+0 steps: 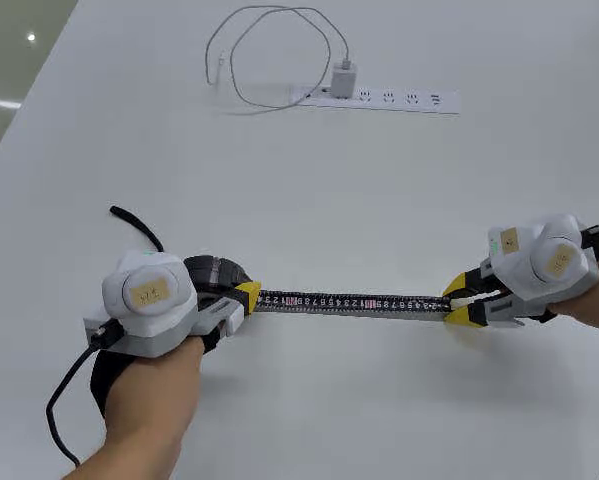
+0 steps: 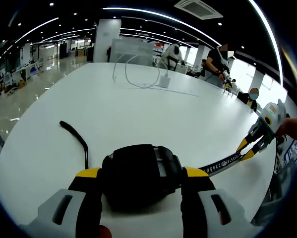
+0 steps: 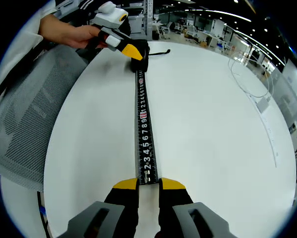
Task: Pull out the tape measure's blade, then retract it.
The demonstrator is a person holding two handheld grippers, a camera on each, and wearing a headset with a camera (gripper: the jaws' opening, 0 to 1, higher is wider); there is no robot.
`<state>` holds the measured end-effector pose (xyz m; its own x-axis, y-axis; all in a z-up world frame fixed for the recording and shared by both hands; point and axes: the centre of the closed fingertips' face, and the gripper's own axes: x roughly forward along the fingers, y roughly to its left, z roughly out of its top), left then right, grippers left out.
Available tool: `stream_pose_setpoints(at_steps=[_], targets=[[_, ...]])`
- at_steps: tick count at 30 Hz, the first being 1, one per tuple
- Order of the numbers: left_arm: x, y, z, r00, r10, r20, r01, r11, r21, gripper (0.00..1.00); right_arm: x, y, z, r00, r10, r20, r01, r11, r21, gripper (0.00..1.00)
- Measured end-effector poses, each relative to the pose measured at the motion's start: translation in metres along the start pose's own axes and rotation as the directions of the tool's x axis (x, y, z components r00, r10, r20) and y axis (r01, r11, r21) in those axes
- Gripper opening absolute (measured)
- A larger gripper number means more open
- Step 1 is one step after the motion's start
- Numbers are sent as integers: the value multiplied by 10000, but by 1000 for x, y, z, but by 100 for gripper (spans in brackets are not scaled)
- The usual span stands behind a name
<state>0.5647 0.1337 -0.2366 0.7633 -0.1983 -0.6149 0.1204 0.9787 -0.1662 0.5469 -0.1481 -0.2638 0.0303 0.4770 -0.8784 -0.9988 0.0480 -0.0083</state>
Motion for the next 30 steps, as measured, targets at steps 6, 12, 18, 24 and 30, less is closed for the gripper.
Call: stream_pose_setpoints(at_steps=[6, 12, 18, 24, 30], targets=[[0, 0, -1, 10000, -24, -40, 25, 10000, 47, 60, 0, 0, -1, 10000, -17, -68, 17, 10000, -40, 10], [0, 0, -1, 9999, -27, -145, 27, 10000, 9, 59, 0, -1, -1, 10000, -18, -92, 18, 10000, -16, 10], [-1, 0, -2, 9997, 51, -252, -46, 9998, 207, 57, 3, 1, 2, 10000, 38, -20, -37, 10000, 45, 10], [-1, 0, -2, 9997, -4, -252, 7, 9999, 121, 57, 3, 1, 2, 10000, 64, -9, -64, 10000, 50, 9], [-1, 0, -2, 9996, -45, -276, 47, 9999, 90, 57, 2, 0, 3, 10000, 42, -49, -42, 10000, 29, 9]])
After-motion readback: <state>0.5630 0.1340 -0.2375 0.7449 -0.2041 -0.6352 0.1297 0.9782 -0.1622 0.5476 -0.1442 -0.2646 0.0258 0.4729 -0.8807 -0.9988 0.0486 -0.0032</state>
